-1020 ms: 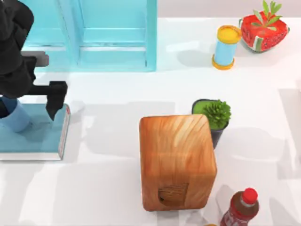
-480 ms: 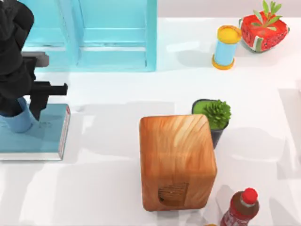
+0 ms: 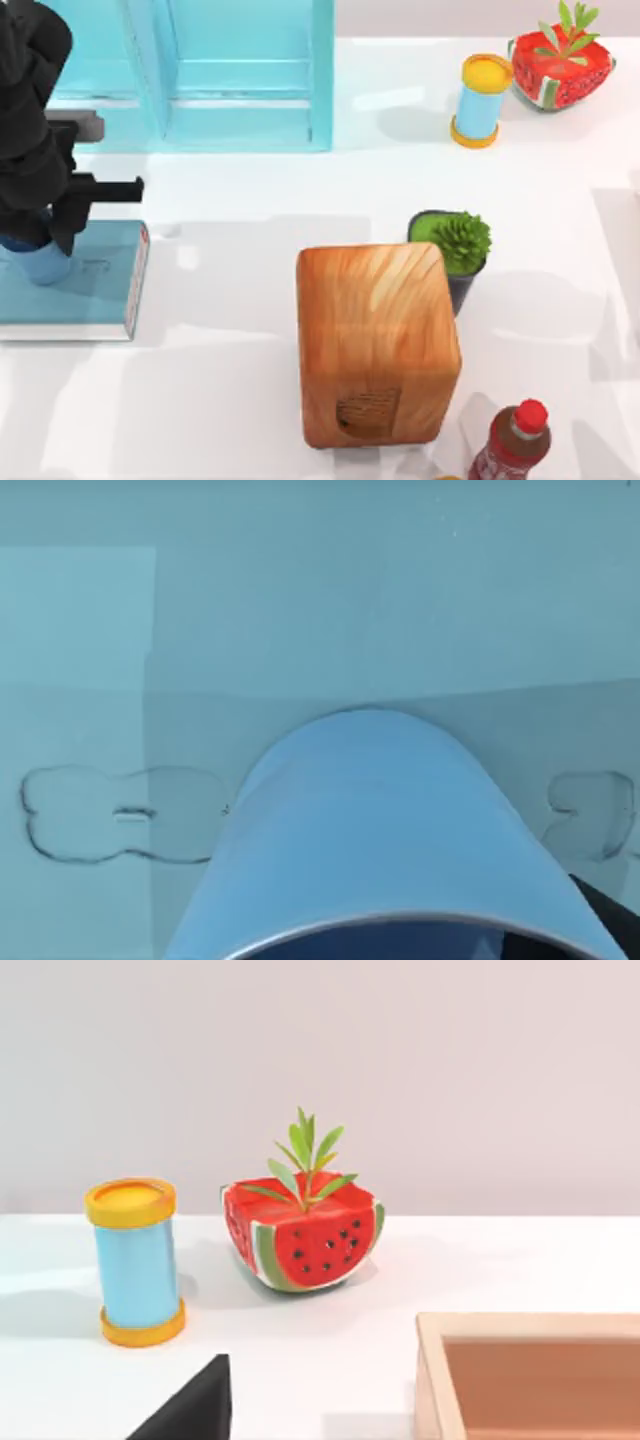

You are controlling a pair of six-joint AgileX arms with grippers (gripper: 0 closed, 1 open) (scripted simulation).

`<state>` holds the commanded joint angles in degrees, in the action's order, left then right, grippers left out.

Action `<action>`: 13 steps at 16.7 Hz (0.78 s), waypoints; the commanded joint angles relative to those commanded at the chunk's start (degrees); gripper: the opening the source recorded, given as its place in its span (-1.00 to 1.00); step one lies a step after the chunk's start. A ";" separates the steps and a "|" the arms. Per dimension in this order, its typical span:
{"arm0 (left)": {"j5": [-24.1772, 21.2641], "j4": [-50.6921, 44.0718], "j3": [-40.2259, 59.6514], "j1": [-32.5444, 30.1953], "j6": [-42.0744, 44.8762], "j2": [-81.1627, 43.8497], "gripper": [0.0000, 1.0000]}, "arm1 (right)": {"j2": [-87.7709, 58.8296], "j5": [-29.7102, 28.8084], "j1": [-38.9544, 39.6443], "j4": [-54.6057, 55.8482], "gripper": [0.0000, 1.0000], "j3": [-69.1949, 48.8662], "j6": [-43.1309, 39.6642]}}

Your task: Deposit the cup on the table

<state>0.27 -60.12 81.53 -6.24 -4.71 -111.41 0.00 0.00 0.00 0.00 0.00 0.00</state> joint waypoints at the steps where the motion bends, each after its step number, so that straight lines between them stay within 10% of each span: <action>1: 0.00 0.00 0.00 0.00 0.00 0.00 -1.00 | 0.00 0.00 0.00 0.00 1.00 0.00 0.00; 13: -0.01 -10.79 8.76 -0.10 -0.11 2.12 -1.00 | 0.00 0.00 0.00 0.00 1.00 0.00 0.00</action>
<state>0.26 -70.91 90.29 -6.34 -4.82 -109.28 0.00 0.00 0.00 0.00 0.00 0.00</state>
